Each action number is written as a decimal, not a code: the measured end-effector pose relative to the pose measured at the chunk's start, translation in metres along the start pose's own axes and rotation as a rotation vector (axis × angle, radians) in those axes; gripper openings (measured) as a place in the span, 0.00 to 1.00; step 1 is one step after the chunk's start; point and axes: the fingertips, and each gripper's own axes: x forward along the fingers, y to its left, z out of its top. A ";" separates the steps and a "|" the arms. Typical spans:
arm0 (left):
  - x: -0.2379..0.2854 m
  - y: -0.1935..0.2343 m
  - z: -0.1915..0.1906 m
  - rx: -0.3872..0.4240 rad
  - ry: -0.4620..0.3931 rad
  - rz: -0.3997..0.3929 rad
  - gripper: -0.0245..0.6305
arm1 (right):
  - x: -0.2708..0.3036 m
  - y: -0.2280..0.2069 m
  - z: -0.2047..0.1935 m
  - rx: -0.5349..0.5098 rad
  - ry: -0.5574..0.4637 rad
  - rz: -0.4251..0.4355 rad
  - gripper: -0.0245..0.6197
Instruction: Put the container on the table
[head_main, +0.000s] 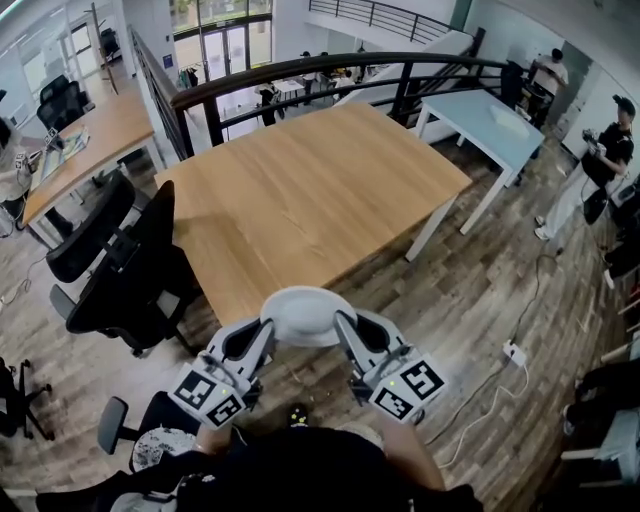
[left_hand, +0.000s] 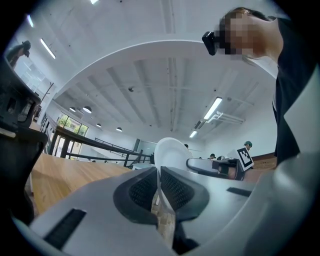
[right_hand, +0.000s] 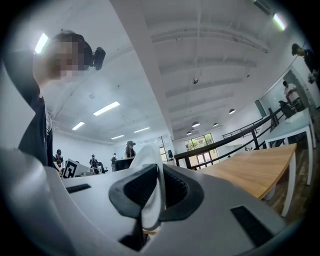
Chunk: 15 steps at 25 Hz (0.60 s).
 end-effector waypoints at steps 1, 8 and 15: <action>0.001 0.002 -0.001 0.001 0.002 -0.001 0.07 | 0.001 -0.001 -0.001 0.000 0.002 -0.003 0.08; 0.012 0.009 -0.007 -0.018 0.019 -0.013 0.07 | 0.005 -0.014 -0.006 0.034 0.002 -0.027 0.08; 0.029 0.024 -0.008 -0.004 0.041 0.030 0.07 | 0.024 -0.034 -0.006 0.007 0.013 0.017 0.08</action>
